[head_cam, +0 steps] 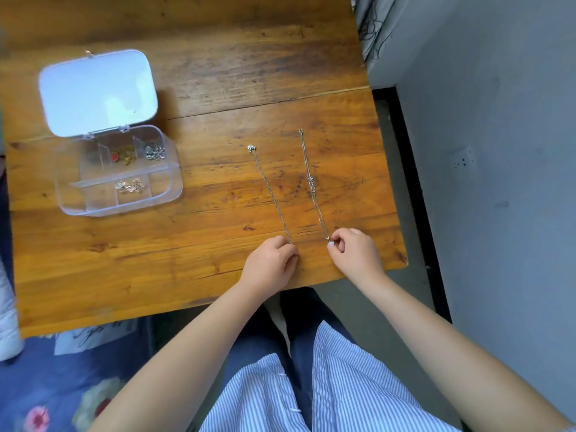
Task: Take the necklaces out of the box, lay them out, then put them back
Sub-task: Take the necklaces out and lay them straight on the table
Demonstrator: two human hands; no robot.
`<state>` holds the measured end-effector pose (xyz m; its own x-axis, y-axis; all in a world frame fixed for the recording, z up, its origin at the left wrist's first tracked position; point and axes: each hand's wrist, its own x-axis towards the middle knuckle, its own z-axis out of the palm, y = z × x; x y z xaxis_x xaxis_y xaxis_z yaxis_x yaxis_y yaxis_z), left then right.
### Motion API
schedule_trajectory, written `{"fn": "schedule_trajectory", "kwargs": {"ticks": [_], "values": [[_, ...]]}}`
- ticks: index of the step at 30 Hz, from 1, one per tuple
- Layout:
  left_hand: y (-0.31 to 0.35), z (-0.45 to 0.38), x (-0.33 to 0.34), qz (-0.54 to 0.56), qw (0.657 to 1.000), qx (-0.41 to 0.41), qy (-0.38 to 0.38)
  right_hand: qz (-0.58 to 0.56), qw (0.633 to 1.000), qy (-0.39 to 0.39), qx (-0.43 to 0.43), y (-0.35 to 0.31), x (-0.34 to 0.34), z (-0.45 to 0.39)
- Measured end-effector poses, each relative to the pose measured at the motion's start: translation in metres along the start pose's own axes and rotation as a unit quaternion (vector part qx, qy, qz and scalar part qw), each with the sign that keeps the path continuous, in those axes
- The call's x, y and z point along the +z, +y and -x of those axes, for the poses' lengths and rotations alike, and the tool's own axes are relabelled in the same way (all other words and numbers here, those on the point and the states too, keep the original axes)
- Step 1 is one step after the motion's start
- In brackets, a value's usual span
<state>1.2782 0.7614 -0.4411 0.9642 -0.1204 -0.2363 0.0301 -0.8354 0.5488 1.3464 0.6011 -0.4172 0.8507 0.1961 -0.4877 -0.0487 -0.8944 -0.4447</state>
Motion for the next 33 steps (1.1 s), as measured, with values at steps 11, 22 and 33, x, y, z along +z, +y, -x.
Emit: {"fn": "schedule_trajectory", "kwargs": {"ticks": [11,22,33], "values": [[-0.059,0.024,-0.065,0.007,0.983,-0.134,0.125,0.016,0.993,-0.002,-0.118,-0.074,-0.006,-0.026],[-0.199,0.036,-0.186,-0.051,0.939,-0.295,0.168,0.051,0.954,-0.003,-0.296,-0.260,0.049,-0.074],[-0.232,-0.025,-0.202,-0.170,0.952,-0.252,-0.041,0.305,0.934,-0.062,-0.174,-0.333,0.093,-0.117]]}}
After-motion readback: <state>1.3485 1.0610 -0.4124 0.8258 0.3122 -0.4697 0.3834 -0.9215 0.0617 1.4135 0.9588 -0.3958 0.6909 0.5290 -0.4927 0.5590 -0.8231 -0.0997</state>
